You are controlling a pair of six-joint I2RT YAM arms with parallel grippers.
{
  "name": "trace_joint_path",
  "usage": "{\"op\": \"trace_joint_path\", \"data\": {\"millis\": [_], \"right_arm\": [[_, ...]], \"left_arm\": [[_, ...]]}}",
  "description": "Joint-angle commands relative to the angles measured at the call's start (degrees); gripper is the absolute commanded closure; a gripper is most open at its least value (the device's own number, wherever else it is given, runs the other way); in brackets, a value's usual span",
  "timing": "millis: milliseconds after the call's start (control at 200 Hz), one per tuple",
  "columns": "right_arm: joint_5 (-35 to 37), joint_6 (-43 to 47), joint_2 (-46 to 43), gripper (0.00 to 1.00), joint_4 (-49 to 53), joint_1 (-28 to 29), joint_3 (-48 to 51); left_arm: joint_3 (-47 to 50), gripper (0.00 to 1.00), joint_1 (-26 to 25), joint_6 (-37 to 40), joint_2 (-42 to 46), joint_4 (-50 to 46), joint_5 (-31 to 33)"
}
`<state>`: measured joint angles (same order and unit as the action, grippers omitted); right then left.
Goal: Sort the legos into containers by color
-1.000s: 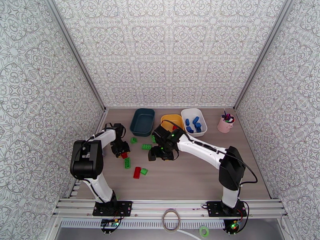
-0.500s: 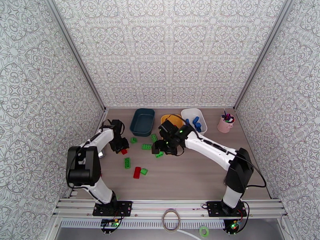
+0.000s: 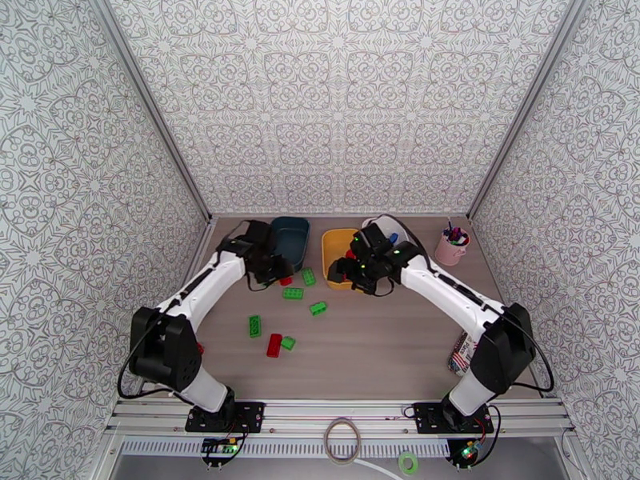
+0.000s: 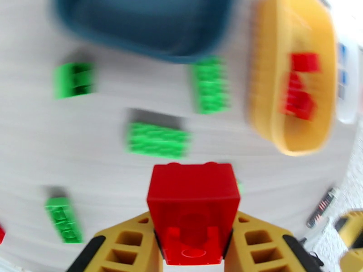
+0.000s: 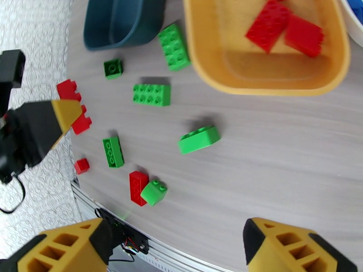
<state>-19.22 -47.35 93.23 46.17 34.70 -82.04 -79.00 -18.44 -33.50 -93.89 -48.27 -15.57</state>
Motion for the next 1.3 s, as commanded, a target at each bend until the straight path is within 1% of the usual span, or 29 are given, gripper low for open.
{"op": "trace_joint_path", "data": {"millis": [0, 100, 235, 405, 475, 530, 595, 650, 685, 720, 785, 880, 1035, 1190, 1205, 1295], "right_arm": [[-1.6, -1.4, -3.6, 0.18, -1.9, -2.3, 3.5], [-1.5, -1.4, -6.2, 0.18, -1.7, -4.2, 6.5], [-1.0, -1.3, -9.7, 0.18, -0.9, -6.0, 10.3], [-0.1, -2.1, -13.5, 0.18, -0.6, -7.3, 14.4], [0.2, -2.7, -14.7, 0.18, -0.5, -7.4, 15.4], [0.5, -3.1, -15.4, 0.18, -0.3, -7.7, 15.8], [0.8, -3.3, -15.8, 0.18, -0.1, -7.7, 15.9], [1.1, -3.2, -15.9, 0.18, 0.1, -7.8, 15.7], [1.2, -3.1, -15.8, 0.18, 0.4, -7.8, 15.6], [1.4, -2.9, -15.7, 0.18, 0.6, -7.8, 15.3], [1.6, -2.5, -15.3, 0.17, 1.0, -7.8, 14.8], [1.6, -1.5, -14.4, 0.17, 1.5, -7.8, 13.9], [0.8, 0.2, -12.8, 0.16, 1.9, -7.9, 12.9], [0.7, 1.7, -11.3, 0.17, 2.9, -6.9, 11.6], [0.6, 1.7, -11.1, 0.16, 2.9, -6.7, 11.5], [0.6, 2.1, -9.8, 0.17, 3.0, -4.8, 10.7]], "left_arm": [[-4.8, 0.68, -3.4, -2.3, -4.2, 3.8, -3.9], [-9.0, 0.68, -5.9, -3.0, -8.4, 5.0, -5.1], [-15.7, 0.68, -7.9, -3.4, -14.8, 5.4, -6.2], [-24.3, 0.66, -8.7, -3.8, -22.9, 5.7, -7.6], [-27.7, 0.64, -8.7, -4.1, -25.9, 5.7, -8.2], [-30.5, 0.58, -8.6, -4.3, -28.2, 5.7, -9.1], [-34.0, 0.4, -8.7, -4.2, -30.6, 5.1, -9.6], [-36.5, 0.28, -8.8, -4.0, -31.9, 4.4, -9.7], [-37.9, 0.24, -8.8, -3.8, -32.5, 3.8, -9.7], [-38.8, 0.22, -8.9, -3.6, -32.8, 3.6, -9.6], [-39.4, 0.19, -8.7, -3.3, -32.4, 3.3, -9.5], [-38.6, 0.18, -8.7, -2.8, -30.3, 2.8, -8.6], [-32.4, 0.16, -8.8, -1.5, -23.5, 2.5, -5.3], [-22.8, 0.15, -8.7, -0.5, -14.2, 0.6, 1.0], [-21.8, 0.15, -8.7, -0.4, -13.4, 0.3, 2.7], [-15.0, 0.14, -8.8, -1.1, -7.3, -1.8, 7.5]]}}
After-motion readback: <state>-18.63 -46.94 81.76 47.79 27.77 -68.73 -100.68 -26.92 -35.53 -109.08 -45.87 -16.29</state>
